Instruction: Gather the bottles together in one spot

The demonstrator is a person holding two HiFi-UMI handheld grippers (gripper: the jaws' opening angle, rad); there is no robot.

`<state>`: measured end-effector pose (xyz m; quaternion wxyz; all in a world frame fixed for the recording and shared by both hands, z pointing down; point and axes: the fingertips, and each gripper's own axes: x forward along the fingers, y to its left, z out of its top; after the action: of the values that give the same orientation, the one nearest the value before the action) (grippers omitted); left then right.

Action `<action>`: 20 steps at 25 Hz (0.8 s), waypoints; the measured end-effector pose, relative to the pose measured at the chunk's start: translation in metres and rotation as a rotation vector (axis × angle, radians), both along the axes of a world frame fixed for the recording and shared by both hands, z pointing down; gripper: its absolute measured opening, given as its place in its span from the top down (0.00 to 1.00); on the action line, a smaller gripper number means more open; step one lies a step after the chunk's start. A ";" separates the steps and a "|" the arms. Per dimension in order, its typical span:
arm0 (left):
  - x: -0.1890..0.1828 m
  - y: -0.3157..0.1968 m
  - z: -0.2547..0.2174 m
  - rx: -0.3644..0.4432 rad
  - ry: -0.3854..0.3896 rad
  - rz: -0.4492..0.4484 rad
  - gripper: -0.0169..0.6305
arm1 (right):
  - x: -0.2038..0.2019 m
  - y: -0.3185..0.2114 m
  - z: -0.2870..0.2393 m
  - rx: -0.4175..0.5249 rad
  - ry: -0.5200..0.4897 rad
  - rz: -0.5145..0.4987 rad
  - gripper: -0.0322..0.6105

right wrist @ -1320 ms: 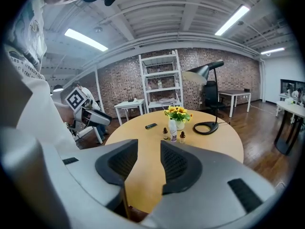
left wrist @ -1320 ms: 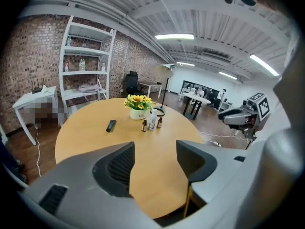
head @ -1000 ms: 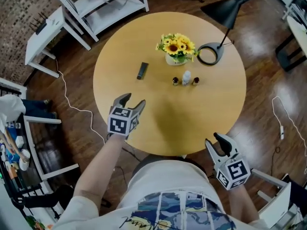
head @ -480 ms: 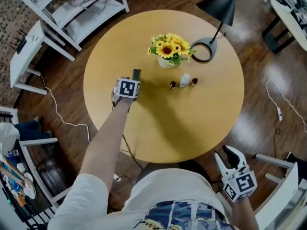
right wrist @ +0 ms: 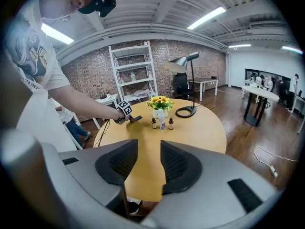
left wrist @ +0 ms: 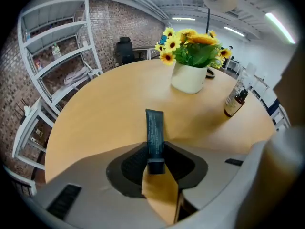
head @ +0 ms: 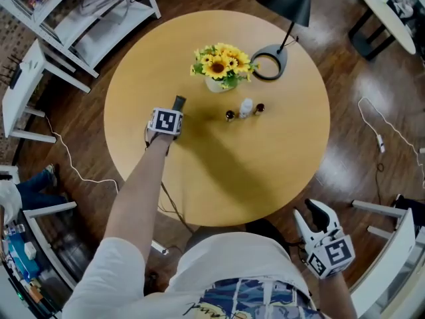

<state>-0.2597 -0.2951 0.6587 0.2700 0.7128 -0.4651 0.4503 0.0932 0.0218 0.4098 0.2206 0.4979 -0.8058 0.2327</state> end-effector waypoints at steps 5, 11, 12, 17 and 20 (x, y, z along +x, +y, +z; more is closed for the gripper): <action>0.009 0.007 -0.015 0.029 0.054 0.032 0.81 | -0.006 -0.004 -0.006 0.012 0.012 -0.048 0.68; 0.037 0.033 -0.080 0.143 0.357 0.038 0.81 | -0.017 -0.023 -0.022 0.069 -0.019 -0.238 0.68; 0.044 0.043 -0.095 0.156 0.435 0.042 0.81 | -0.020 -0.027 -0.027 0.076 -0.037 -0.280 0.68; 0.093 0.112 -0.187 0.210 0.832 0.156 0.81 | -0.034 -0.053 -0.069 0.139 -0.134 -0.500 0.68; 0.128 0.167 -0.248 0.221 1.068 0.292 0.81 | -0.049 -0.069 -0.098 0.149 -0.257 -0.662 0.61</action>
<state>-0.1313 -0.1284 0.4107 0.3267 0.9226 -0.2048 0.0082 0.0444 -0.0473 0.3119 0.1439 0.1914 -0.9592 0.1501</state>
